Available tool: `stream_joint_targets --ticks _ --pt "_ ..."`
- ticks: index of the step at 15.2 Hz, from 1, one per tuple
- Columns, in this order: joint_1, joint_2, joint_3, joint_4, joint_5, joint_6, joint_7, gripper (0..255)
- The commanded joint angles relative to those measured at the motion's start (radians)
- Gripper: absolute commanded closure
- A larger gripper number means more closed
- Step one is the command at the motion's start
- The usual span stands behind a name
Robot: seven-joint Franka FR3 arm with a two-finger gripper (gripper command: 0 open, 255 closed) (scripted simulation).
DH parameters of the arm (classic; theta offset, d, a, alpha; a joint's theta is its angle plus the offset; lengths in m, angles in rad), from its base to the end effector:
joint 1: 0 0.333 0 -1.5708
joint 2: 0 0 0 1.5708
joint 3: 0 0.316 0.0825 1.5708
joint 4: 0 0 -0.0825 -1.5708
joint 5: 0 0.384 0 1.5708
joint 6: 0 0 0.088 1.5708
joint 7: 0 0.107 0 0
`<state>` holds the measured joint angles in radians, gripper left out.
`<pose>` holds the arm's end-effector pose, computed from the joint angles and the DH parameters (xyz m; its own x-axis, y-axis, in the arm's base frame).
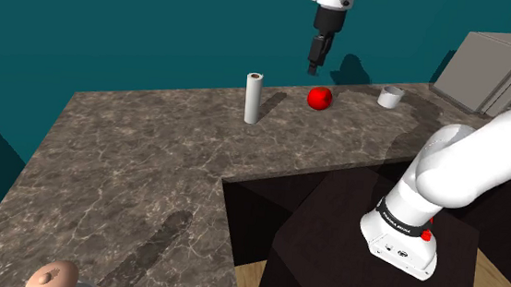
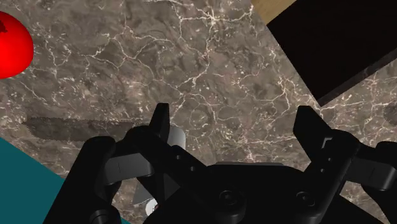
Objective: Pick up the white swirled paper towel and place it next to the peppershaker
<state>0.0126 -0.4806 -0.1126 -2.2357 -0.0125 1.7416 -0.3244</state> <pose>0.4042 -0.0480 0.5525 0.9714 0.2375 -0.0025 0.2372 -0.9705 -0.0427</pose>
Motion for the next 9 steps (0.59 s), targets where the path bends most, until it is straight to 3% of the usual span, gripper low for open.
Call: stream_joint_targets --ticks 1,9 --pt "0.008 0.067 -0.008 0.018 -0.003 0.058 -0.033 0" --pt "0.031 0.35 -0.03 0.179 0.005 0.213 -0.163 0"
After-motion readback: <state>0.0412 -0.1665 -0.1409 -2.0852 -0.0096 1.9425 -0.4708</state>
